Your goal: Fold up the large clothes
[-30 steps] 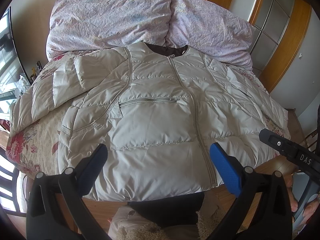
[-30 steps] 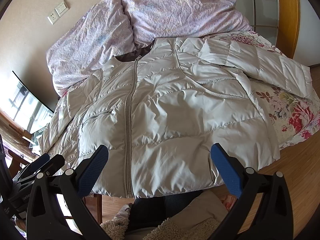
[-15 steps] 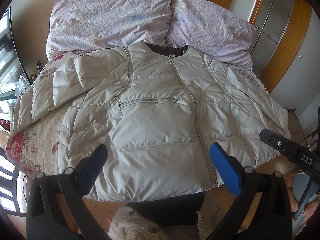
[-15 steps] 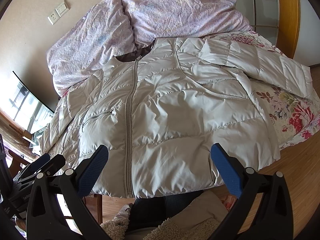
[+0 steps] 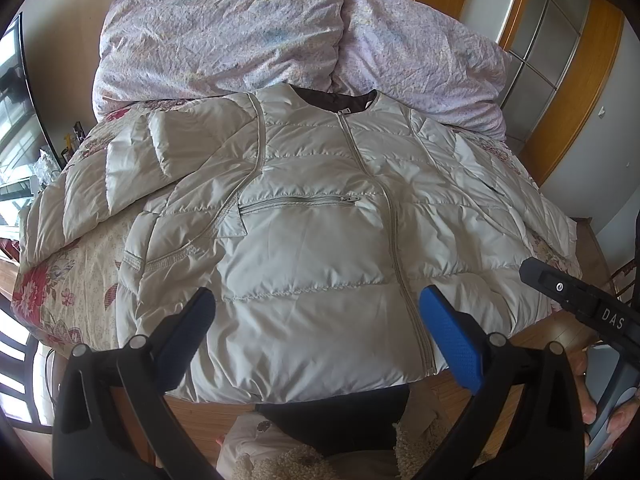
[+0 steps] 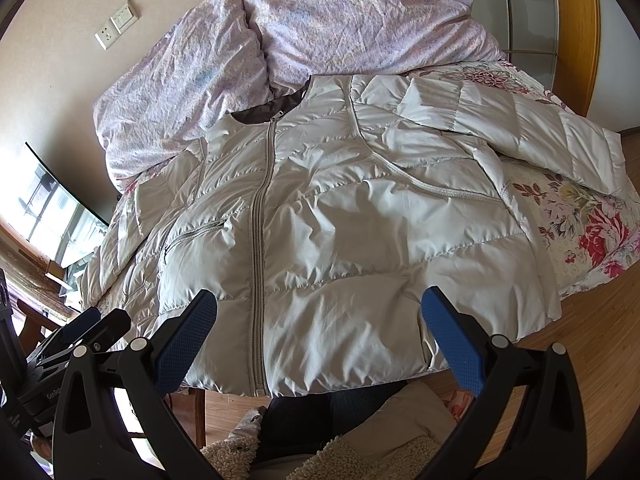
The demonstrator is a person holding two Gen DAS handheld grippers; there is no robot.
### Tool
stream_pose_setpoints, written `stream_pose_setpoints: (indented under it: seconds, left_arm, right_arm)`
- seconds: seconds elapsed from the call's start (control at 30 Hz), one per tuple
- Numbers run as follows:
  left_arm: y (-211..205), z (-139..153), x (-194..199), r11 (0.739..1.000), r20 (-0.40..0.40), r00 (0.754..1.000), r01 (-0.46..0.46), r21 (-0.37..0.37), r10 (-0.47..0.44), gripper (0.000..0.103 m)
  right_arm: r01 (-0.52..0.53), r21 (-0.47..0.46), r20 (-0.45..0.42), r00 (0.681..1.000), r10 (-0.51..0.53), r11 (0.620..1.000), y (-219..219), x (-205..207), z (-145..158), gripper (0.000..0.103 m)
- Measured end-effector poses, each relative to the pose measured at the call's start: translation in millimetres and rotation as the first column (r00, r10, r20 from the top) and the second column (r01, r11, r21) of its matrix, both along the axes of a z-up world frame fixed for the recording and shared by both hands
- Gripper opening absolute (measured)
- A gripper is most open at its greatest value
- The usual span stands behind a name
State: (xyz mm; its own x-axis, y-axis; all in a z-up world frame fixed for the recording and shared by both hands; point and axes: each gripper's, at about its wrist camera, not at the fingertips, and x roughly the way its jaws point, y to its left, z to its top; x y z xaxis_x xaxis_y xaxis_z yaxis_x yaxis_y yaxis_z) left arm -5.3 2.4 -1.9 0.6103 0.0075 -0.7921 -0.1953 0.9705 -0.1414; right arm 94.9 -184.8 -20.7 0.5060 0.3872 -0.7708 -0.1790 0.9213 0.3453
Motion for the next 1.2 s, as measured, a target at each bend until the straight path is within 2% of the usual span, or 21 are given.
stream_pose_setpoints:
  seconds: [1.2]
  left_arm:
    - [-0.1,0.0,0.0,1.000,0.000,1.000,-0.001,0.000,0.001,0.101]
  right_arm:
    - [0.000,0.001,-0.002,1.000,0.000,1.000,2.3,-1.6,0.1,0.102]
